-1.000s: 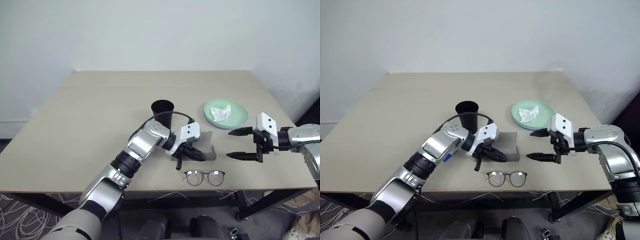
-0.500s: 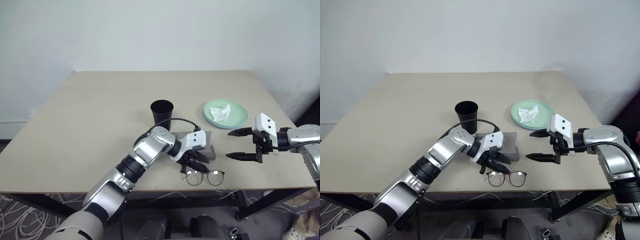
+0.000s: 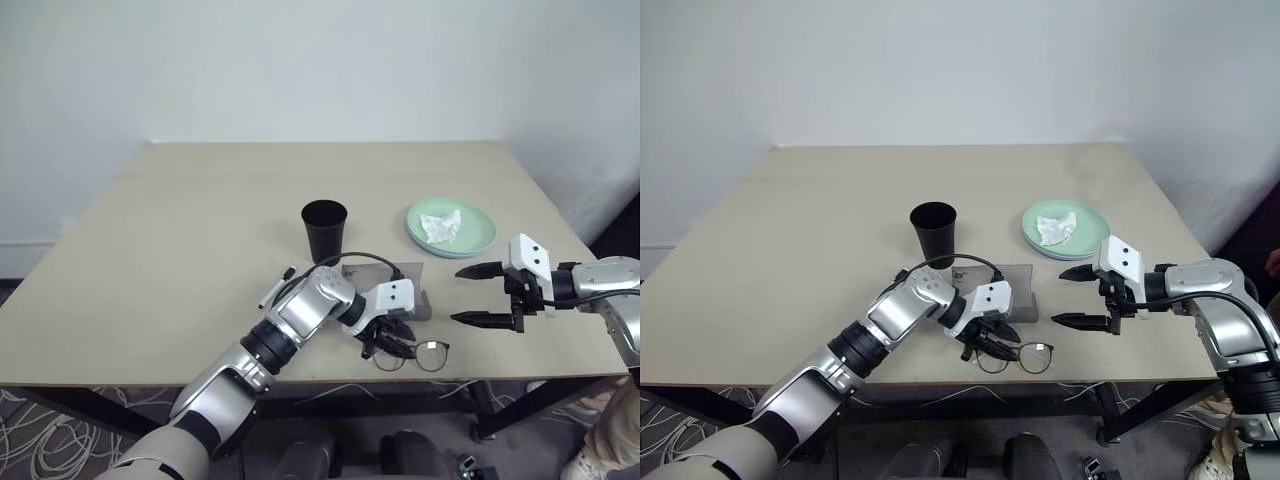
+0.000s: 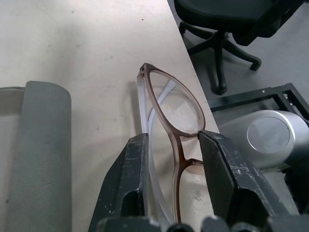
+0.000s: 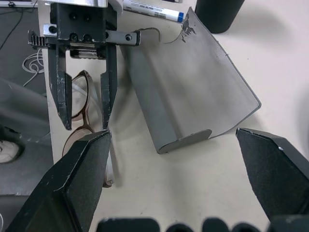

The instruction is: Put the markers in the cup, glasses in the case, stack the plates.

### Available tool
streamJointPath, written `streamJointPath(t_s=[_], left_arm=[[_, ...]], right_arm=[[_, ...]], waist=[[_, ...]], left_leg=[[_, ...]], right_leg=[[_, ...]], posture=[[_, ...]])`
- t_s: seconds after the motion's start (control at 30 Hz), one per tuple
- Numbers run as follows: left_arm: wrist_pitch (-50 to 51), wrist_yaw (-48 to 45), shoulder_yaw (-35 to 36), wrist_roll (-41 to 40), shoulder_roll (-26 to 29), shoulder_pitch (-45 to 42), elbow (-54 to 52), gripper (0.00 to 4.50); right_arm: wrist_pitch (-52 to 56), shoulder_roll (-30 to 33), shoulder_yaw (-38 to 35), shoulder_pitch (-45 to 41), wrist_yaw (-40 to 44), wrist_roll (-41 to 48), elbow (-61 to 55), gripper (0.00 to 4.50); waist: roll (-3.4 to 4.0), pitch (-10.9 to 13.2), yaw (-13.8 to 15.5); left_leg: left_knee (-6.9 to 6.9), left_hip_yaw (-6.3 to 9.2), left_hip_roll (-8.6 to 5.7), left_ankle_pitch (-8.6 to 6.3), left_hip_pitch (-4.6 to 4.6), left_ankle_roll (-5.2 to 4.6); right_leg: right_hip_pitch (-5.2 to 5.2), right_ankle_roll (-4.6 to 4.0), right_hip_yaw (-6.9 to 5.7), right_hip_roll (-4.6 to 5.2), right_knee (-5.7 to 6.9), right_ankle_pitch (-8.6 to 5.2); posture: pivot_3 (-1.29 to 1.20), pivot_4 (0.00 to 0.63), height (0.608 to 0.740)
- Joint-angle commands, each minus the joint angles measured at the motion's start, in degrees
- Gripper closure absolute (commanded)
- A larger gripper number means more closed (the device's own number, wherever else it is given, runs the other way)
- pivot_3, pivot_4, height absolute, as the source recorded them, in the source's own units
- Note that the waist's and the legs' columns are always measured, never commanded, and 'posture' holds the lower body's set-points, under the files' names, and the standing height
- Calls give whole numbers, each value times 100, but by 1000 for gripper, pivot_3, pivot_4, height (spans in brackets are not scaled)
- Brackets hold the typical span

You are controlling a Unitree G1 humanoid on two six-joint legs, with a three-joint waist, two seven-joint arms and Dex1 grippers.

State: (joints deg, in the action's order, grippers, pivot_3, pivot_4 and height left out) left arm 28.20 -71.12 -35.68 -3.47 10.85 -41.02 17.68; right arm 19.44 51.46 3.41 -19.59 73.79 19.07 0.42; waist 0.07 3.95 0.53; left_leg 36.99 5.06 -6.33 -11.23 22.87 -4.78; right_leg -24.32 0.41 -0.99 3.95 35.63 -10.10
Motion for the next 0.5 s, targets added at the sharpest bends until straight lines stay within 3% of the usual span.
streamJointPath(t_s=[0.03,0.13,0.3,0.5], left_arm=[[-11,-22,33,-7,-37,-19,-47,2878],[79,-73,43,-38,-51,-2,-50,3042],[120,-93,55,-32,-60,18,-69,4419],[133,-84,170,-118,-35,-39,-117,4481]], right_arm=[[-46,26,-171,-62,-33,49,-171,0],[-58,18,-153,-98,-48,30,-138,0],[-67,10,-134,-125,-51,15,-112,0],[-101,12,-124,-143,-45,-11,-57,0]], waist=[[0,0,-1],[0,0,0],[1,-1,0],[2,-1,-1]], left_leg=[[0,0,0,0,0,0],[0,0,0,0,0,0],[0,0,0,0,-2,0],[16,0,0,-2,-2,-4]], right_leg=[[0,0,0,0,0,0],[0,0,-1,0,0,0],[4,0,-1,0,-1,0],[21,-6,-3,5,-2,-10]], posture=[[0,0,739],[0,0,739],[0,0,739],[0,0,739]])
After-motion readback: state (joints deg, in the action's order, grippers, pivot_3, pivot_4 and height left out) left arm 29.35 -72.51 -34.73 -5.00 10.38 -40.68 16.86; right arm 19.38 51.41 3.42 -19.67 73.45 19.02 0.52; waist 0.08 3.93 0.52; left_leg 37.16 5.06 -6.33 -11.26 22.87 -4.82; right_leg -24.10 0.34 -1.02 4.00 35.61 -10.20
